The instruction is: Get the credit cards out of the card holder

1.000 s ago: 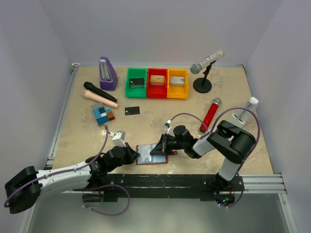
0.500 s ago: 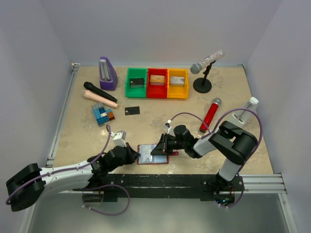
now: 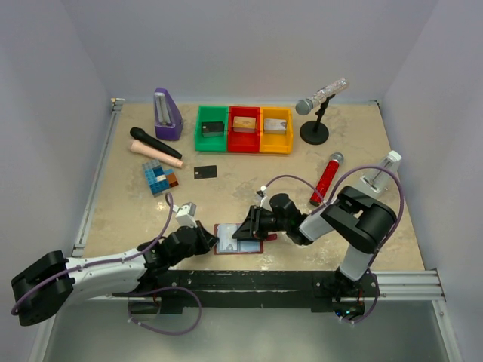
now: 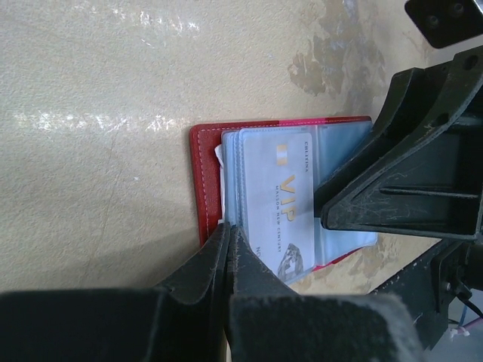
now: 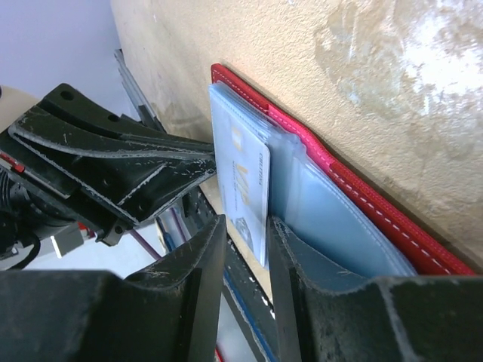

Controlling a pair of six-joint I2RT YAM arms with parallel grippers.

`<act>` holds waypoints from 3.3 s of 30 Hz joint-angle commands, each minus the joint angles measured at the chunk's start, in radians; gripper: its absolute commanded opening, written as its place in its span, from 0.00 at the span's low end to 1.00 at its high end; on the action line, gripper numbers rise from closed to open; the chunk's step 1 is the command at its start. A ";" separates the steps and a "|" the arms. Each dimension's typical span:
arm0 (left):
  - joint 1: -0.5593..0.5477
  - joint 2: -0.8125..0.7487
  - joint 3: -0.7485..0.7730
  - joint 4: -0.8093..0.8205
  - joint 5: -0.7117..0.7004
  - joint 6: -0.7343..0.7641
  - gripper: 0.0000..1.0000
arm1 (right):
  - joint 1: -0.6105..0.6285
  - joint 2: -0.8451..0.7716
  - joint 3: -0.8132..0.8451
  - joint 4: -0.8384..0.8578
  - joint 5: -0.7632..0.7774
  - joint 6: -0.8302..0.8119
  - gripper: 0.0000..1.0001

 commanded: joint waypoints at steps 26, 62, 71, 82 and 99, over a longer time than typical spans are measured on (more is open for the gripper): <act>-0.006 -0.037 -0.067 -0.105 -0.017 -0.060 0.00 | -0.012 -0.092 0.050 -0.131 0.002 -0.084 0.00; -0.006 -0.028 0.090 0.073 0.029 0.093 0.00 | -0.010 -0.220 0.190 -0.650 0.084 -0.333 0.00; -0.006 0.099 0.099 0.175 0.078 0.090 0.00 | -0.010 -0.209 0.194 -0.642 0.074 -0.333 0.00; -0.006 0.197 0.118 0.172 0.097 0.072 0.00 | -0.010 -0.212 0.191 -0.633 0.068 -0.330 0.00; -0.006 0.249 0.088 0.112 0.068 0.012 0.00 | -0.012 -0.191 0.134 -0.431 -0.001 -0.226 0.27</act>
